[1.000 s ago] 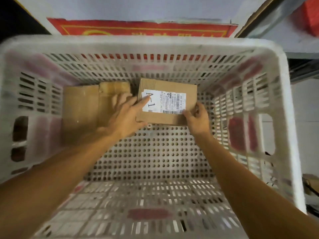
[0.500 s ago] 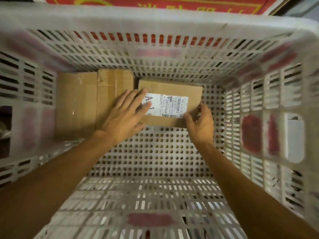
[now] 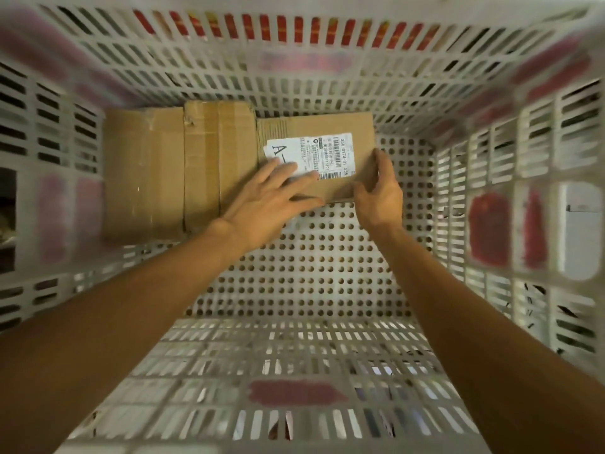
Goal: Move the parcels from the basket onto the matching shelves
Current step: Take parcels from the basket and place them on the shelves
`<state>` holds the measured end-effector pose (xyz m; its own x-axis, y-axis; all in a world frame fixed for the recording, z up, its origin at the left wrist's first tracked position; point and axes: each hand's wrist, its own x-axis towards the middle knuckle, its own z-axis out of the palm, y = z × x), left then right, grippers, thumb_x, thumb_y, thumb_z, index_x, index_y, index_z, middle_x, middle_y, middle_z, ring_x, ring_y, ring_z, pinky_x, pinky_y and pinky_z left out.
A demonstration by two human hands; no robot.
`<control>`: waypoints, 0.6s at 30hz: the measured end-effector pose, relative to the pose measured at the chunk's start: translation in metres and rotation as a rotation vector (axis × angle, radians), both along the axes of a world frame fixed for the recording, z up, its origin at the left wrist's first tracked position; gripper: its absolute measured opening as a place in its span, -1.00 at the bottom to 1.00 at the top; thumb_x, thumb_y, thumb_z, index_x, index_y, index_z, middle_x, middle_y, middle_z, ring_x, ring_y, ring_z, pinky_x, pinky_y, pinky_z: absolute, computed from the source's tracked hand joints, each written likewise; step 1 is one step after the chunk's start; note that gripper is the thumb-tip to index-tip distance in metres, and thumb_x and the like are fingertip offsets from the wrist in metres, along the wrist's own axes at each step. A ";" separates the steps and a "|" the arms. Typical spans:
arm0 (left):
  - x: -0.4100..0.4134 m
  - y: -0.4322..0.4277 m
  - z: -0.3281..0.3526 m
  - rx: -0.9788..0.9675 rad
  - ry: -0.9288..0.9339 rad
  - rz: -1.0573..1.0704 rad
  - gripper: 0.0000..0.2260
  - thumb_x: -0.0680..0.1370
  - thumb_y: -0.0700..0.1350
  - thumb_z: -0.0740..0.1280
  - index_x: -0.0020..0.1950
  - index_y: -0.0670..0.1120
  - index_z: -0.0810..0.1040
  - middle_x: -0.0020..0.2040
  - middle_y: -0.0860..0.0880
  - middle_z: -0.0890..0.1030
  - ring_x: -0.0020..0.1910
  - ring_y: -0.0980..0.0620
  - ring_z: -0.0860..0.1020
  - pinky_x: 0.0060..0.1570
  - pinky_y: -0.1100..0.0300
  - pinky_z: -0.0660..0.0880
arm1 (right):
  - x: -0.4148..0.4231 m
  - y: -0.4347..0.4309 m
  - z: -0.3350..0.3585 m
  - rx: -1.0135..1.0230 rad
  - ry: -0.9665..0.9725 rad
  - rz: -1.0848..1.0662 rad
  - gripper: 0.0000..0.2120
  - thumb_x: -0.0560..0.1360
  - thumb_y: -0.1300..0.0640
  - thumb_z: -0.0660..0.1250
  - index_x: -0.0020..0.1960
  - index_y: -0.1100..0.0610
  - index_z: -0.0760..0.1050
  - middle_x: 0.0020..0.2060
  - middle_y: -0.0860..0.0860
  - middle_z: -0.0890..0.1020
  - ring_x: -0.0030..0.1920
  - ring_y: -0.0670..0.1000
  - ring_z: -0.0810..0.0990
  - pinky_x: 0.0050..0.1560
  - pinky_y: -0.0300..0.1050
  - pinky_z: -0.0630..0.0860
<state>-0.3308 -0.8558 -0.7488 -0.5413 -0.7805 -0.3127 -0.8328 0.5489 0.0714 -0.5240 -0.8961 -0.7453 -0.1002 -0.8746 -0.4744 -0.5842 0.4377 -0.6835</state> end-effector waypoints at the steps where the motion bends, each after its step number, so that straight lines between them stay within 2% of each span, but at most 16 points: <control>1: 0.001 0.002 0.000 0.021 -0.009 0.005 -0.23 0.46 -0.26 0.33 0.51 0.22 0.05 0.58 0.00 -0.06 0.53 -0.12 -0.07 0.49 -0.13 -0.15 | -0.001 0.002 0.002 0.029 -0.004 0.010 -0.38 0.56 0.32 0.23 0.55 0.13 0.09 0.47 0.06 0.32 0.43 0.02 0.33 0.31 -0.22 0.34; 3: 0.004 0.006 0.003 0.071 0.004 0.041 -0.28 0.51 -0.18 0.29 0.53 0.18 -0.01 0.57 0.01 -0.10 0.54 -0.08 -0.13 0.49 -0.12 -0.20 | -0.005 0.008 0.009 0.083 -0.009 0.020 -0.36 0.55 0.29 0.26 0.56 0.10 0.08 0.46 0.06 0.33 0.41 0.02 0.36 0.24 -0.27 0.38; 6: 0.013 0.009 0.019 0.161 0.030 0.116 -0.38 0.57 -0.07 0.22 0.55 0.11 -0.02 0.58 -0.02 -0.04 0.54 -0.08 -0.13 0.49 -0.08 -0.23 | -0.008 0.018 0.028 0.122 0.050 0.113 -0.45 0.56 0.20 0.28 0.51 0.11 0.20 0.37 0.08 0.41 0.26 0.00 0.48 0.11 -0.28 0.43; 8: 0.023 0.008 0.039 0.176 0.032 0.135 -0.36 0.58 -0.08 0.20 0.55 0.11 -0.10 0.58 -0.05 -0.12 0.54 -0.08 -0.18 0.49 -0.09 -0.21 | -0.007 0.025 0.049 0.132 0.072 0.182 -0.48 0.58 0.10 0.28 0.49 0.12 0.23 0.40 0.11 0.38 0.28 0.04 0.47 0.22 -0.09 0.49; 10: 0.035 0.008 0.066 0.149 0.040 0.107 -0.33 0.58 -0.11 0.21 0.55 0.12 -0.14 0.57 -0.05 -0.19 0.54 -0.07 -0.19 0.49 -0.08 -0.20 | 0.000 0.031 0.077 0.154 0.049 0.218 -0.44 0.58 -0.03 0.27 0.51 0.11 0.22 0.45 0.13 0.34 0.38 0.11 0.40 0.34 0.03 0.42; 14: 0.061 0.003 0.137 0.173 0.129 0.152 -0.42 0.58 -0.08 0.19 0.55 0.12 0.03 0.56 0.03 0.01 0.52 -0.02 -0.01 0.48 0.01 -0.16 | 0.029 0.038 0.149 0.100 0.036 0.361 -0.35 0.54 -0.15 0.29 0.53 0.06 0.17 0.51 0.08 0.24 0.48 0.09 0.24 0.39 -0.04 0.25; 18: 0.093 0.001 0.233 0.284 0.326 0.442 -0.52 0.60 -0.04 0.22 0.51 0.08 0.20 0.51 0.02 0.26 0.47 0.01 0.22 0.44 0.10 0.15 | 0.061 0.039 0.240 0.014 -0.011 0.445 -0.30 0.51 -0.19 0.32 0.53 0.07 0.20 0.49 0.07 0.28 0.47 0.08 0.27 0.38 -0.08 0.25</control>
